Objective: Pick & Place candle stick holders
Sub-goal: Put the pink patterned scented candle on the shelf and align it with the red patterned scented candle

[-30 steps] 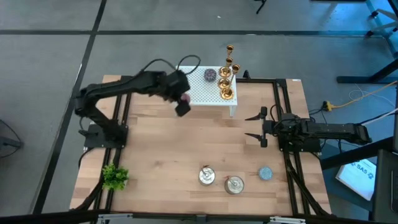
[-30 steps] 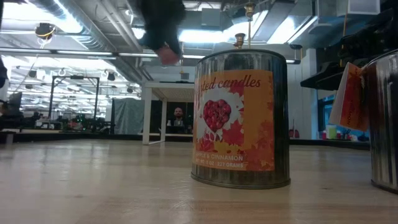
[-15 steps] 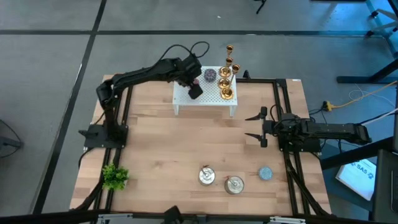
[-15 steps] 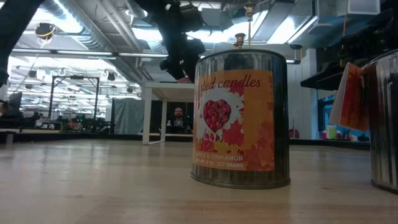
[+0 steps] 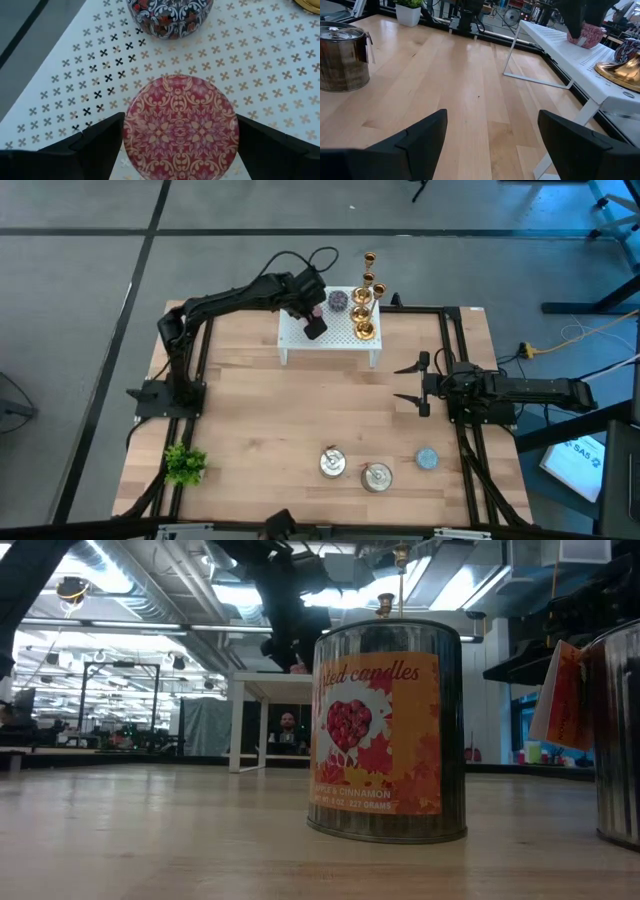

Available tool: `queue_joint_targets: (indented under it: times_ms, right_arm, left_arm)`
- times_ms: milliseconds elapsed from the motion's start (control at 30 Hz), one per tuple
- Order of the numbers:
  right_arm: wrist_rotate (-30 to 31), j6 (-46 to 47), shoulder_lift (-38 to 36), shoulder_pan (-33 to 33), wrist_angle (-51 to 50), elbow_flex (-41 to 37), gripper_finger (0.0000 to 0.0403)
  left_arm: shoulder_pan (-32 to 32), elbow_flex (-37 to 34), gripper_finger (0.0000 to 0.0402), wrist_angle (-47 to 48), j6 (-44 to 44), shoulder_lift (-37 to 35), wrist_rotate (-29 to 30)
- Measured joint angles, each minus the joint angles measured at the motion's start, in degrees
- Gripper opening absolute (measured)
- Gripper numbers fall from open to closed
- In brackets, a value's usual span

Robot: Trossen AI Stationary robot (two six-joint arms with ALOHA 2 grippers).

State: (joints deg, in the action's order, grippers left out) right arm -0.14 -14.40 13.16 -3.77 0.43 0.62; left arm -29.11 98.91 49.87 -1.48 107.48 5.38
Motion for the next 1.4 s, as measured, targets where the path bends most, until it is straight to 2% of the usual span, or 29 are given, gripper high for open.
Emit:
queue_joint_targets:
  times_ms: [167,333,433,500,600,733,833,900,1000,1133,1400]
  right_arm:
    - [0.0,0.0,0.0,0.0,0.0,0.0,0.0316]
    - [0.0,0.0,0.0,0.0,0.0,0.0,0.0316]
    - [0.0,0.0,0.0,0.0,0.0,0.0,0.0316]
    - [0.0,0.0,0.0,0.0,0.0,0.0,0.0316]
    - [0.0,0.0,0.0,0.0,0.0,0.0,0.0316]
    - [0.0,0.0,0.0,0.0,0.0,0.0,0.0316]
    - [0.0,0.0,0.0,0.0,0.0,0.0,0.0316]
    - [0.0,0.0,0.0,0.0,0.0,0.0,0.0316]
    - [0.0,0.0,0.0,0.0,0.0,0.0,0.0316]
    - [0.0,0.0,0.0,0.0,0.0,0.0,0.0316]
    - [0.0,0.0,0.0,0.0,0.0,0.0,0.0316]
  left_arm:
    - [0.1,2.8,0.0349,0.6,2.9,-0.9,-0.2]
    - [0.1,5.8,0.0346,1.3,4.6,-5.4,-0.3]
    - [0.1,5.4,0.0338,6.3,5.3,-8.7,0.0]
    - [0.0,3.9,0.0318,9.5,6.1,-10.4,1.2]
    - [-0.9,-0.2,0.0264,10.6,7.8,-12.3,2.5]
    - [-2.7,-5.5,0.0151,9.1,10.9,-12.9,-0.2]
    - [-4.0,-9.0,0.0052,4.2,12.9,-11.9,-3.4]
    - [-4.3,-10.9,0.0015,-0.8,14.5,-11.3,-5.8]
    - [-4.4,-12.1,0.0004,-6.6,15.8,-10.8,-5.9]
    - [-4.4,-12.2,0.0002,-7.3,15.8,-9.8,-3.9]
    - [-3.1,-12.2,0.0001,-13.5,15.8,-8.0,-6.9]
